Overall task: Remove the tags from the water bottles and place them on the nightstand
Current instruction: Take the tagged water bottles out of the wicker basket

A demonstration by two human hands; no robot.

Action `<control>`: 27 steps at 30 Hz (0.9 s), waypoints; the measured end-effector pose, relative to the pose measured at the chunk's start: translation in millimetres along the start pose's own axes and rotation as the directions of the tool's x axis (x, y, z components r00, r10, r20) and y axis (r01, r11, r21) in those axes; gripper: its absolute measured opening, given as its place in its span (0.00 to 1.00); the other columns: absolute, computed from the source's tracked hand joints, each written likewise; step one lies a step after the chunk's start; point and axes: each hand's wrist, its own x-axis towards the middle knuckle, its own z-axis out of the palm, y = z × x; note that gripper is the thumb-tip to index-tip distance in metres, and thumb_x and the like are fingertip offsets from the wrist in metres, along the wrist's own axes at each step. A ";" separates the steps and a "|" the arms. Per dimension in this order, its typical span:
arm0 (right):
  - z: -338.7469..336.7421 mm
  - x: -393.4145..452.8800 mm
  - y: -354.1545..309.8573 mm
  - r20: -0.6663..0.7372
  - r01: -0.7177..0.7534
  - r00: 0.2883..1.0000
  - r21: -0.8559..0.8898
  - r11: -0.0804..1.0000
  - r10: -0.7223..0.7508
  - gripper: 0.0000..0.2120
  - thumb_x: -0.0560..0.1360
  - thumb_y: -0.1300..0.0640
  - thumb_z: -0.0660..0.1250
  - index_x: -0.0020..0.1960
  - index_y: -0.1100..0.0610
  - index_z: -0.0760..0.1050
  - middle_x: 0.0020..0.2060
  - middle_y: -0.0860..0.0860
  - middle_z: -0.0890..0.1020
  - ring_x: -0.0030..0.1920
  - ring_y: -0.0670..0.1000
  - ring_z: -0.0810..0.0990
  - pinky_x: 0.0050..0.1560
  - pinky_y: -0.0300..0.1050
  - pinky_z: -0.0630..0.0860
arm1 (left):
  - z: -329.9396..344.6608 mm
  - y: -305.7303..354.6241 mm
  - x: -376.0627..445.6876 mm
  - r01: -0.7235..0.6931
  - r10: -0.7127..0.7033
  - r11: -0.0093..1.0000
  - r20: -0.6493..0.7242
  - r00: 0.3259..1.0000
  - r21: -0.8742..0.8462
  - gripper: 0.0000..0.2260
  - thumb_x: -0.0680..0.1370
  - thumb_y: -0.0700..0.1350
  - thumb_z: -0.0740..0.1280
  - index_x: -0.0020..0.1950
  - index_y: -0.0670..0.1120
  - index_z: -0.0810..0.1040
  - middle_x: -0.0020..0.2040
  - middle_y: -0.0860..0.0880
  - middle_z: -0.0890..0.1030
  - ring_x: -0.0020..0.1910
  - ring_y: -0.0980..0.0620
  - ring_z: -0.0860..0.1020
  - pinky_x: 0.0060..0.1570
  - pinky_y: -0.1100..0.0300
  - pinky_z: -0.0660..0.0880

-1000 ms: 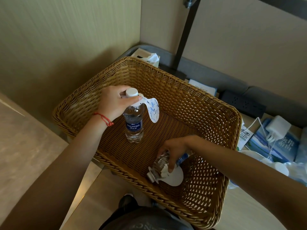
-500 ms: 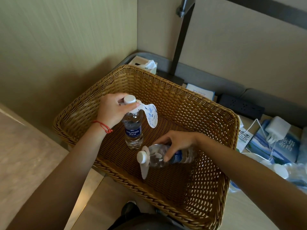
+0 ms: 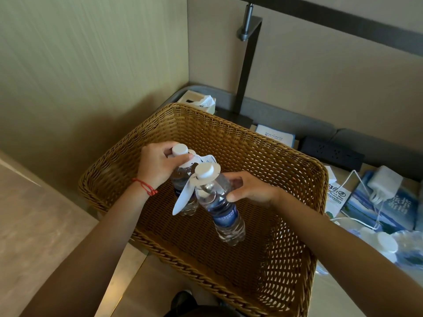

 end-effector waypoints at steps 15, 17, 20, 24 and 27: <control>2.4 -39.1 -26.7 -0.417 0.296 0.883 0.144 0.944 -0.214 0.33 0.55 0.38 0.77 0.53 0.55 0.80 0.49 0.51 0.85 0.52 0.52 0.82 0.50 0.42 0.78 | -14.2 50.1 5.6 -0.117 0.119 0.993 -0.148 0.982 0.020 0.07 0.67 0.48 0.74 0.43 0.47 0.83 0.35 0.53 0.82 0.35 0.62 0.77 0.33 0.65 0.73; 2.8 -45.2 -32.5 -0.432 0.307 0.875 0.144 0.941 -0.220 0.33 0.54 0.38 0.78 0.53 0.55 0.80 0.48 0.51 0.85 0.51 0.52 0.82 0.49 0.42 0.79 | -18.8 61.4 5.9 -0.119 0.120 0.993 -0.169 0.978 0.014 0.06 0.67 0.51 0.73 0.41 0.52 0.82 0.33 0.55 0.81 0.32 0.63 0.76 0.32 0.63 0.74; 4.4 -55.7 -40.1 -0.448 0.322 0.864 0.136 0.937 -0.231 0.35 0.51 0.38 0.78 0.52 0.56 0.80 0.46 0.51 0.85 0.48 0.50 0.83 0.44 0.38 0.79 | -25.5 76.1 2.3 -0.096 0.094 0.995 -0.207 0.974 0.000 0.08 0.64 0.55 0.72 0.41 0.57 0.81 0.34 0.61 0.80 0.32 0.66 0.77 0.34 0.64 0.75; 8.0 -72.7 -50.3 -0.459 0.337 0.852 0.112 0.935 -0.253 0.40 0.49 0.36 0.78 0.53 0.58 0.79 0.46 0.52 0.85 0.49 0.51 0.83 0.44 0.39 0.79 | -34.3 89.9 -8.7 -0.059 0.055 0.998 -0.210 0.976 -0.012 0.07 0.65 0.54 0.73 0.40 0.56 0.81 0.36 0.56 0.82 0.34 0.62 0.79 0.37 0.56 0.78; 11.2 -84.6 -58.3 -0.463 0.351 0.843 0.088 0.932 -0.273 0.44 0.50 0.35 0.77 0.57 0.61 0.77 0.50 0.55 0.84 0.51 0.53 0.82 0.47 0.41 0.79 | -42.6 105.2 -19.4 -0.048 0.043 0.999 -0.230 0.972 -0.018 0.05 0.67 0.49 0.74 0.36 0.59 0.81 0.37 0.53 0.83 0.37 0.56 0.79 0.41 0.49 0.79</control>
